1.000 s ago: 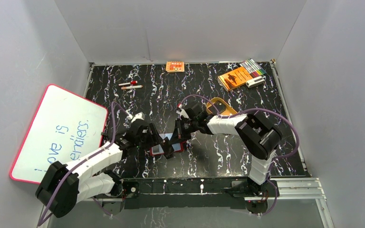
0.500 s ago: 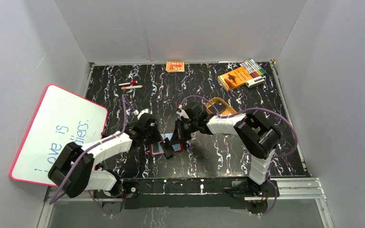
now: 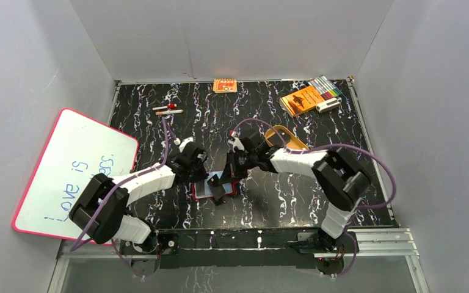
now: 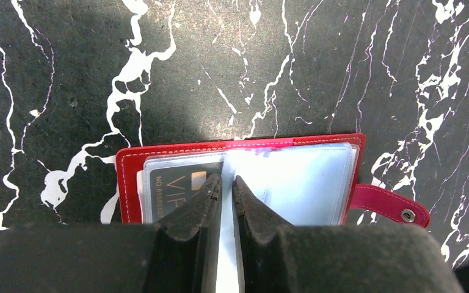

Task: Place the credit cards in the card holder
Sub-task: Insert the credit card into the card holder.

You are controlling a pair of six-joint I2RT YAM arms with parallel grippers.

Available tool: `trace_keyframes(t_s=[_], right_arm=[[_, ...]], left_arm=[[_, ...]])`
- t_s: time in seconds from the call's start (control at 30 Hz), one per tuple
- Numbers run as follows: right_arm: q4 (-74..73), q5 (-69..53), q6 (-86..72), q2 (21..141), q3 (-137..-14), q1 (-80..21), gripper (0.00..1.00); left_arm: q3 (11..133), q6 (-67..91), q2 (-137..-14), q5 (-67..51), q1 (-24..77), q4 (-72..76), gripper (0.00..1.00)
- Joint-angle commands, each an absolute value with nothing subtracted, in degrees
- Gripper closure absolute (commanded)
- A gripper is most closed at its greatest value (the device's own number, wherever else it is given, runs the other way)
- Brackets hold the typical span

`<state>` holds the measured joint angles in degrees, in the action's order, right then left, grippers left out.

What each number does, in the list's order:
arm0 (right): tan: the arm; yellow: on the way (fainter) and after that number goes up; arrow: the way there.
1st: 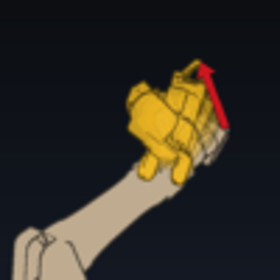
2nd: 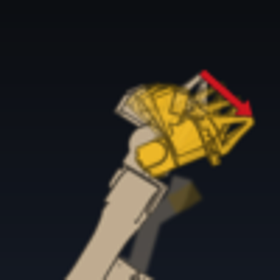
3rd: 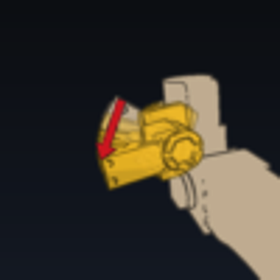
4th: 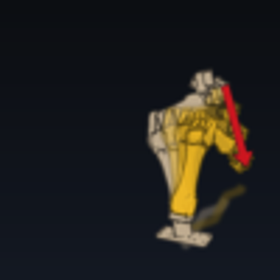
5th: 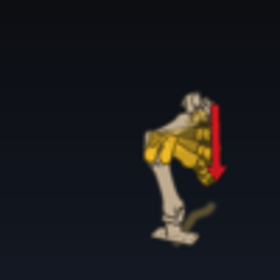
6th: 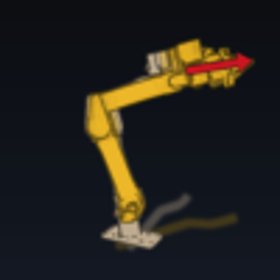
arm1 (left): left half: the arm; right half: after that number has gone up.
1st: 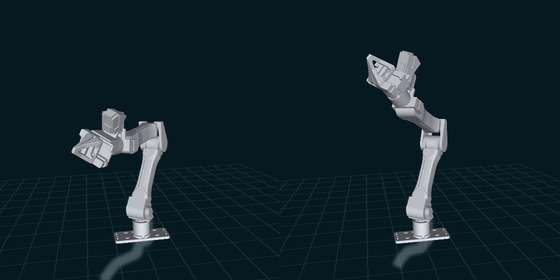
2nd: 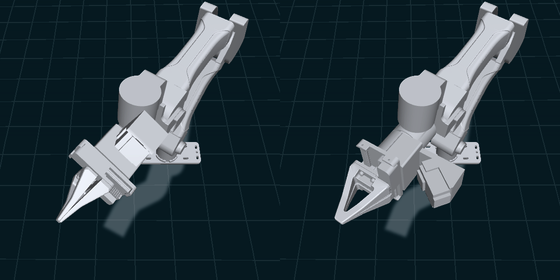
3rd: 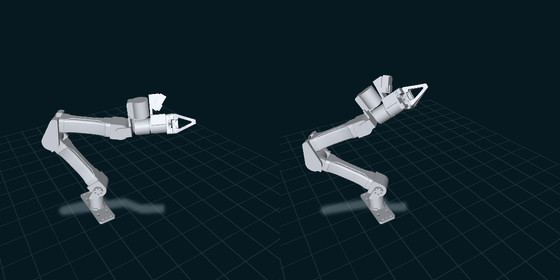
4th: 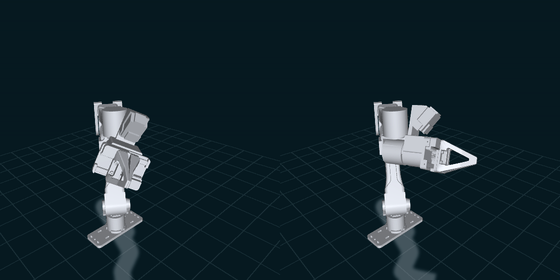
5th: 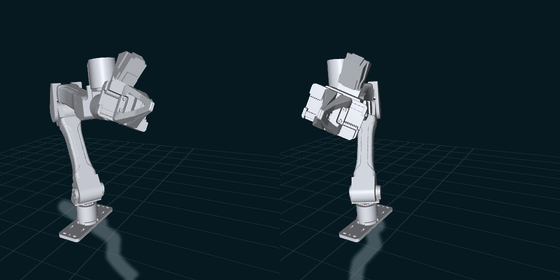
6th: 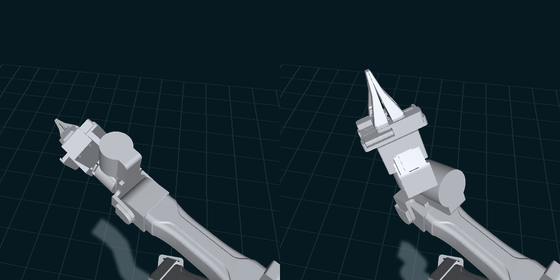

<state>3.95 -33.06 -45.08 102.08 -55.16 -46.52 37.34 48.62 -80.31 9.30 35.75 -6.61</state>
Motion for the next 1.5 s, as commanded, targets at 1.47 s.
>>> trace_keyframes(t_s=[1.47], right_arm=[[8.52,-27.96,-46.22,102.3,-55.61,-48.39,1.0]], left_arm=[[36.79,49.58,-60.96,8.9,35.51,-15.68,0.7]])
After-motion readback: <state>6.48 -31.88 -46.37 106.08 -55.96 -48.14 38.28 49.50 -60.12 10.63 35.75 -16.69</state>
